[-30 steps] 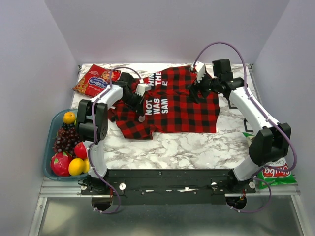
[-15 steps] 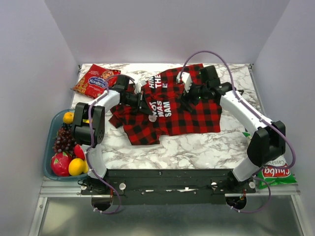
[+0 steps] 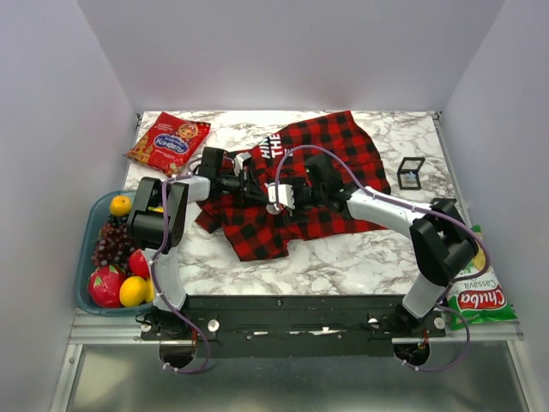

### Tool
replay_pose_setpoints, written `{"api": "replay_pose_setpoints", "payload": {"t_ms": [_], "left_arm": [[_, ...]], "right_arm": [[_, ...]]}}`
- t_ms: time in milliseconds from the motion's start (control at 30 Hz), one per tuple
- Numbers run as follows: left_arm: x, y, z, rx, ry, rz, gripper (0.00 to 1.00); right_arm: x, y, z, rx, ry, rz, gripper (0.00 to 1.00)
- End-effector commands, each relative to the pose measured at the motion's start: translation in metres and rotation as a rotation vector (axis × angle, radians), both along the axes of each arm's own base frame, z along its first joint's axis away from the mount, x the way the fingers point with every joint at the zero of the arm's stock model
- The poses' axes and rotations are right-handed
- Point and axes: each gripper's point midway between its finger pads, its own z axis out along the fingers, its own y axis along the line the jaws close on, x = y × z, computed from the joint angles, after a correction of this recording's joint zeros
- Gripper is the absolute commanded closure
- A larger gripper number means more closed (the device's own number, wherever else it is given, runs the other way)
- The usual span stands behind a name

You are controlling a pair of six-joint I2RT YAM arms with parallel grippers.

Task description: Remove the brooch from the garment

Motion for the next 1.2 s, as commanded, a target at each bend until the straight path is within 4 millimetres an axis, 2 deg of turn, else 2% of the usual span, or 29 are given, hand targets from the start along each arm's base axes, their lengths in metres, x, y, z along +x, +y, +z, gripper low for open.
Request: {"api": "replay_pose_setpoints", "payload": {"t_ms": [0, 67, 133, 200, 333, 467, 500, 533, 600, 700, 733, 767, 833, 867, 900, 967, 1000, 1067, 1100, 1133, 1167], "left_arm": [[-0.004, 0.003, 0.012, -0.096, 0.091, 0.001, 1.0], [-0.004, 0.004, 0.011, -0.096, 0.097, 0.003, 1.0], [-0.005, 0.005, 0.01, -0.095, 0.103, 0.005, 1.0], [-0.005, 0.006, 0.01, -0.093, 0.11, 0.013, 1.0], [-0.005, 0.008, 0.007, -0.097, 0.149, 0.024, 1.0], [-0.003, 0.009, 0.005, -0.106, 0.17, 0.037, 1.0], [-0.002, 0.009, 0.005, -0.106, 0.175, 0.038, 1.0], [-0.001, 0.009, 0.006, -0.106, 0.172, 0.039, 1.0], [-0.001, 0.009, 0.005, -0.104, 0.174, 0.042, 0.95], [0.003, 0.011, 0.006, -0.096, 0.173, 0.061, 0.75], [0.003, 0.012, 0.006, -0.094, 0.169, 0.065, 0.66], [0.006, 0.015, 0.006, -0.091, 0.162, 0.077, 0.63], [0.013, 0.019, 0.009, -0.069, 0.109, 0.103, 0.57], [0.017, 0.025, 0.01, -0.058, 0.086, 0.121, 0.55], [0.019, 0.029, 0.008, -0.029, 0.042, 0.13, 0.54], [0.028, 0.037, 0.012, 0.006, -0.027, 0.14, 0.52], [0.032, 0.044, 0.012, 0.034, -0.055, 0.154, 0.52], [0.035, 0.053, 0.005, 0.126, -0.15, 0.133, 0.51], [0.037, 0.058, 0.005, 0.154, -0.184, 0.129, 0.51], [0.035, 0.063, 0.001, 0.195, -0.244, 0.105, 0.51], [0.035, 0.065, 0.0, 0.207, -0.272, 0.099, 0.51]], "right_arm": [[0.006, 0.024, 0.01, 0.035, -0.206, 0.149, 0.17], [0.0, 0.029, 0.006, 0.031, -0.2, 0.168, 0.18], [-0.001, 0.036, 0.011, 0.051, -0.217, 0.174, 0.19], [-0.004, 0.039, 0.013, 0.058, -0.216, 0.177, 0.25], [-0.017, 0.044, 0.017, 0.07, -0.214, 0.216, 0.33], [-0.02, 0.047, 0.018, 0.071, -0.2, 0.218, 0.49], [-0.018, 0.048, 0.016, 0.07, -0.192, 0.209, 0.6], [-0.019, 0.047, 0.014, 0.055, -0.175, 0.203, 0.65], [-0.014, 0.046, 0.012, 0.044, -0.161, 0.171, 0.74], [-0.004, 0.048, 0.01, 0.039, -0.14, 0.119, 0.88], [-0.002, 0.049, 0.004, 0.029, -0.122, 0.106, 0.92], [0.002, 0.051, 0.007, 0.031, -0.12, 0.091, 0.97], [0.004, 0.052, 0.003, 0.036, -0.07, 0.048, 0.99], [0.003, 0.053, -0.005, 0.027, -0.038, 0.038, 0.99], [0.005, 0.055, -0.002, 0.037, 0.002, 0.007, 1.0], [0.006, 0.058, -0.012, 0.027, 0.073, -0.029, 1.0], [0.006, 0.059, -0.01, 0.029, 0.128, -0.06, 1.0], [0.004, 0.063, -0.013, 0.034, 0.194, -0.08, 0.99], [0.0, 0.062, -0.023, 0.024, 0.272, -0.117, 0.99], [0.007, 0.065, -0.016, 0.042, 0.294, -0.138, 1.0], [0.004, 0.068, -0.017, 0.05, 0.345, -0.137, 1.0]]}}
